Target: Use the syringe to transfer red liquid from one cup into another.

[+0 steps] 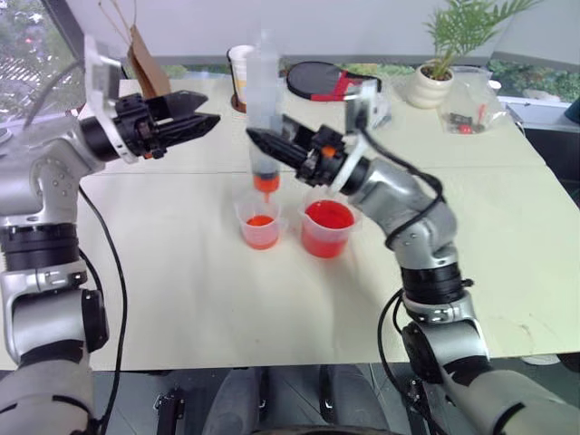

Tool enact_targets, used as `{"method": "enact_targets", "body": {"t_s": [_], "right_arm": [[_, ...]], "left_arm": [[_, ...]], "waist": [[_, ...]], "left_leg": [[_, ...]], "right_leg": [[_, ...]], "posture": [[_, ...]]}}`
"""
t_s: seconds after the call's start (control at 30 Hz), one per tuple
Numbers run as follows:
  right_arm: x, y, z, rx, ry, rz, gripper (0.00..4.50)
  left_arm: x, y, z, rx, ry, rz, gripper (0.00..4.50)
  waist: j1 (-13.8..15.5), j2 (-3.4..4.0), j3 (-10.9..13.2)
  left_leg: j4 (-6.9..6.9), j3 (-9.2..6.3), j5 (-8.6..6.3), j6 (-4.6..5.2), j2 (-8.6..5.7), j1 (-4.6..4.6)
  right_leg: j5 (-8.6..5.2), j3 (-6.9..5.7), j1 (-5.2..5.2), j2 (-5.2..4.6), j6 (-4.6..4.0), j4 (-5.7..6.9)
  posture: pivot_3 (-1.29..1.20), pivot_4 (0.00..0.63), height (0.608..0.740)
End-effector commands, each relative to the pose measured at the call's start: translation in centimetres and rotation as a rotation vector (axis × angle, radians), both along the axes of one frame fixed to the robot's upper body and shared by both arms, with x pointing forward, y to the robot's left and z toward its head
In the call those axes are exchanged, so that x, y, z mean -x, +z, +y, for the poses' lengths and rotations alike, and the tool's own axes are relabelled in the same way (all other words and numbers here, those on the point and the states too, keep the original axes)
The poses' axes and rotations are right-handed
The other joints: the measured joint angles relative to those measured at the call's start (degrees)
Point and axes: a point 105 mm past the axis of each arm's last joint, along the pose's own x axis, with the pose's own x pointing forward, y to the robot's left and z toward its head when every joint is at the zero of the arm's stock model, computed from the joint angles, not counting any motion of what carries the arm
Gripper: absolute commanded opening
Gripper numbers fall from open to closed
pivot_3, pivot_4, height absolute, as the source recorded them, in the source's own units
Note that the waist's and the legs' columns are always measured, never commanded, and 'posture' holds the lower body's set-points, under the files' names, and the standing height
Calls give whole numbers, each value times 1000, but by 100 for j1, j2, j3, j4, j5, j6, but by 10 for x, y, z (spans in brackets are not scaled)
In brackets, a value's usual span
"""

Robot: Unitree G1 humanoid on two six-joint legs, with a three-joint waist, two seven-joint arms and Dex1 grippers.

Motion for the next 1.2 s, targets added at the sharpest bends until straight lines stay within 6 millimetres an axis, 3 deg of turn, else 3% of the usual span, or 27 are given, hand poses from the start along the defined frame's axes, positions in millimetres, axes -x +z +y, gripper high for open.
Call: {"method": "enact_targets", "body": {"t_s": [0.03, 0.37, 0.53, 0.97, 1.07, 1.2], "right_arm": [[1, 5, 3, -22, 26, -59, 1396], [1, -4, 16, -3, 56, -70, 1396], [2, -6, 18, -9, 53, -70, 1396], [3, -7, 18, -17, 45, -61, 1396], [4, -9, 20, -9, 55, -61, 1396], [4, -10, 23, -3, 59, -64, 1396]], "left_arm": [[15, 35, 7, 18, 7, -123, 2869], [10, 75, -14, 38, -92, -230, 2869], [2, 61, -31, -39, -145, -216, 2869], [-3, 55, -31, -46, -157, -208, 2869], [-6, 53, -38, -47, -160, -215, 2026], [-5, 52, -42, -47, -181, -219, 135]], "waist": [[-14, 0, 0], [-15, 0, 0], [-35, 0, 0], [-33, 0, 0], [-28, 0, 0], [-40, 0, 0]], "left_leg": [[0, 0, 1, -2, 0, 0], [-2, -3, 6, -11, 0, 2], [-2, -2, 6, -11, 0, 2], [-2, -2, 3, -6, 1, 2], [-2, -2, 3, -6, 0, 2], [-2, -2, 3, -6, 0, 2]], "right_leg": [[0, 0, 0, 0, 0, 0], [0, -1, -1, 4, 0, 1], [0, -1, -4, 4, 0, 16], [0, 0, -12, 3, 0, 41], [0, 0, -12, 3, 0, 42], [0, 0, -12, 3, 0, 43]], "posture": [[0, 150, 740], [0, 150, 740], [0, 150, 740], [0, 150, 740], [0, 150, 740], [0, 150, 740]]}}
